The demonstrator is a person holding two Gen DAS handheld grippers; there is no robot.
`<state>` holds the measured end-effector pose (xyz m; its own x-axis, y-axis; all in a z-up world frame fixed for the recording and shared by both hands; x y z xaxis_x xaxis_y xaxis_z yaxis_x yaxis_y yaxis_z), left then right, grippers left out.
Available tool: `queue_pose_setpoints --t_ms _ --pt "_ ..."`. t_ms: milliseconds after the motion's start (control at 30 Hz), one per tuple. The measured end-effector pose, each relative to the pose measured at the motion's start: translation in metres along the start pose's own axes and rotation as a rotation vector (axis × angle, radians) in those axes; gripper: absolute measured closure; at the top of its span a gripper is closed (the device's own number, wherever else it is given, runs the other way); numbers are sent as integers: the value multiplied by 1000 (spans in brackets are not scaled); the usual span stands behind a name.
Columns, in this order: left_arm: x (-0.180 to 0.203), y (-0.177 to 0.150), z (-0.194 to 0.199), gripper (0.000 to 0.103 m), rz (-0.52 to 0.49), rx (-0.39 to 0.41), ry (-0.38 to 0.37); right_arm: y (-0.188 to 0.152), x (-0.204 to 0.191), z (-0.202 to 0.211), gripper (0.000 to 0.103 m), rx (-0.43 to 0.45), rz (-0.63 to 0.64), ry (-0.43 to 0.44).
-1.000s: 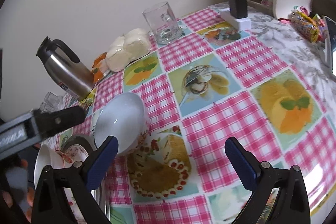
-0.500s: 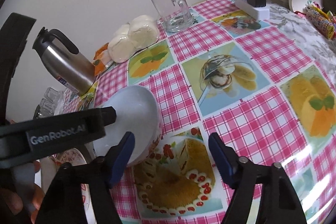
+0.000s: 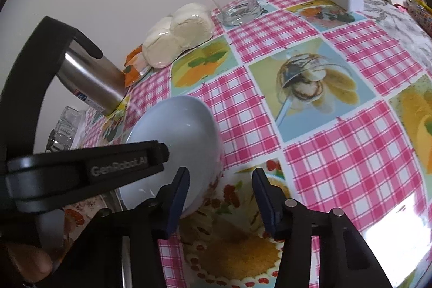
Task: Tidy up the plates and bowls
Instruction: 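Close both grippers on the round white bowl rim and lift it, then carry the round white bowl with both grippers over the stacked bowls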
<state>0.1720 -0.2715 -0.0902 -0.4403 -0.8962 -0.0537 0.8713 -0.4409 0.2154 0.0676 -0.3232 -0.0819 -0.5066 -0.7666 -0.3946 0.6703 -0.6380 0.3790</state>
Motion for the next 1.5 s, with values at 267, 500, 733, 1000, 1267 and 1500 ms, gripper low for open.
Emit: queue_pose_setpoints --t_ms 267,500,733,1000,1267,1500 --pt "0 -3 1 69 0 1 -6 -1 -2 -1 75 -1 -35 51" --pt "16 -12 -2 77 -17 -22 -72 4 26 8 82 3 -98 58" --pt "36 -19 4 79 -39 0 -103 9 49 15 83 6 -125 48" --pt "39 -39 10 81 8 45 -148 1 49 24 85 -5 -118 1" --pt "33 -64 34 82 39 89 -244 -10 56 37 85 -16 -149 27" --pt "27 -74 82 82 30 188 -307 -12 48 75 85 36 -127 42"
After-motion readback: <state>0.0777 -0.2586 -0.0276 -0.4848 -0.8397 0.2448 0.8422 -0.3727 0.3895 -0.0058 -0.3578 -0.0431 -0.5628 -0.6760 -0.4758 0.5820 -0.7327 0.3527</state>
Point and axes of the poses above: each gripper's, at about its wrist camera, not at the fingertips, and z roughly against the way its jaws point, x to its right, y to its top, the point moved 4 cm from there along -z, roughly the way its jaws point, and after that the axes turned 3 degrees about -y, right-handed, at the moved point
